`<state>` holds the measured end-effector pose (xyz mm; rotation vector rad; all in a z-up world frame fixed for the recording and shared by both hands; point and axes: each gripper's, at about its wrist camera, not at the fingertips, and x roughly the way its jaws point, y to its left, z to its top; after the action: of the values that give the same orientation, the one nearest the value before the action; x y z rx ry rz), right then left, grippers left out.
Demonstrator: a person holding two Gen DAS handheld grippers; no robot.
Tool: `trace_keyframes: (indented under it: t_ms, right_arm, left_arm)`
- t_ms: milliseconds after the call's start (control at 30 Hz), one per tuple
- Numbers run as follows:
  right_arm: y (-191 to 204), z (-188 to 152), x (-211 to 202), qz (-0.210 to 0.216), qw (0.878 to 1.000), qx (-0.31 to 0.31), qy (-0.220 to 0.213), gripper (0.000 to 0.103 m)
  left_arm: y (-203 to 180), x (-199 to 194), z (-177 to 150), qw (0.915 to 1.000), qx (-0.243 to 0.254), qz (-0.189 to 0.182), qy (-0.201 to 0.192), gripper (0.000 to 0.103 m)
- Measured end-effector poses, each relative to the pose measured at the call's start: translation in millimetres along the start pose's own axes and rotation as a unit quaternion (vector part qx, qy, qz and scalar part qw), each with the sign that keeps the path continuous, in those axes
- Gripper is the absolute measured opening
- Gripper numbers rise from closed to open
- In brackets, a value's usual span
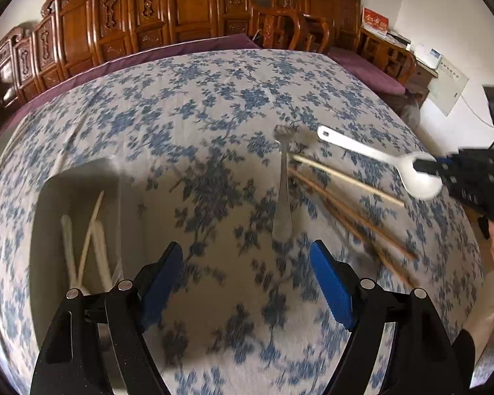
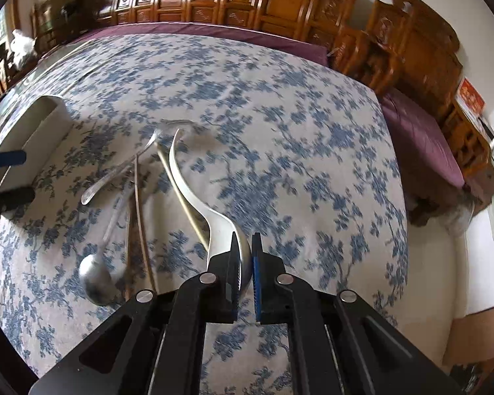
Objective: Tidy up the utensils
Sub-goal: 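Lift the white spoon with the right tool while the left tool grasps a metal fork, then carry the metal fork into the grey tray and open the left tool while the right tool holds the spoon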
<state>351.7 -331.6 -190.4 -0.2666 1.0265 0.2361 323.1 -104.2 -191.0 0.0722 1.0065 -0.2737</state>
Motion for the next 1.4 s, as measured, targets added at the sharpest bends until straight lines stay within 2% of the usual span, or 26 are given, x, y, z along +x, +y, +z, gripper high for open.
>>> trace_keyframes:
  t_ms: [100,167,367,433,500,600,900,967,1000,1167,1400]
  right_arm:
    - [-6.4,-6.8,1.9,0.001,1.0,0.012,0.002,0.008]
    - [-7.7,-10.4,2.6,0.003,1.0,0.015,0.002,0.008]
    - [-2.9,-20.2,0.9,0.014,1.0,0.016,-0.003,0.008]
    - [-1.9,-22.9,1.0,0.017,1.0,0.016,-0.003,0.008]
    - [-1.7,-25.2,1.0,0.02,1.0,0.016,-0.003,0.008]
    - [-4.2,-28.3,1.4,0.023,1.0,0.02,-0.003,0.008]
    - [-12.6,-31.7,3.7,0.024,0.999,0.033,-0.004,0.008]
    - [-12.2,-32.1,4.7,0.025,0.999,0.035,-0.004,0.008]
    - [-11.4,-32.5,5.6,0.026,0.999,0.037,-0.003,0.008]
    - [-2.5,-33.2,5.5,0.031,0.999,0.038,-0.003,0.008]
    - [13.1,-27.9,-4.0,0.034,0.999,0.037,-0.009,0.008]
  left_arm:
    - [-7.6,16.2,12.5,0.9999,0.007,0.003,0.01,0.076]
    - [-12.4,26.6,17.1,0.9998,0.012,0.002,0.018,0.071]
    - [-28.3,60.0,24.2,0.9985,0.033,0.011,0.041,0.056]
    - [-32.4,68.6,26.1,0.9979,0.042,0.014,0.048,0.046]
    - [-35.2,77.7,27.9,0.997,0.05,0.022,0.055,0.042]
    - [-37.5,86.6,31.1,0.9966,0.054,0.029,0.056,0.042]
    - [-38.0,102.4,52.6,0.9974,0.047,0.02,0.052,0.04]
    - [-40.2,102.8,54.2,0.9972,0.053,0.015,0.051,0.026]
    - [-41.9,102.7,54.7,0.9969,0.057,0.014,0.053,0.01]
    - [-43.3,98.1,51.8,0.9949,0.066,0.024,0.072,0.008]
    - [-24.0,63.3,42.6,0.997,0.054,0.031,0.046,0.008]
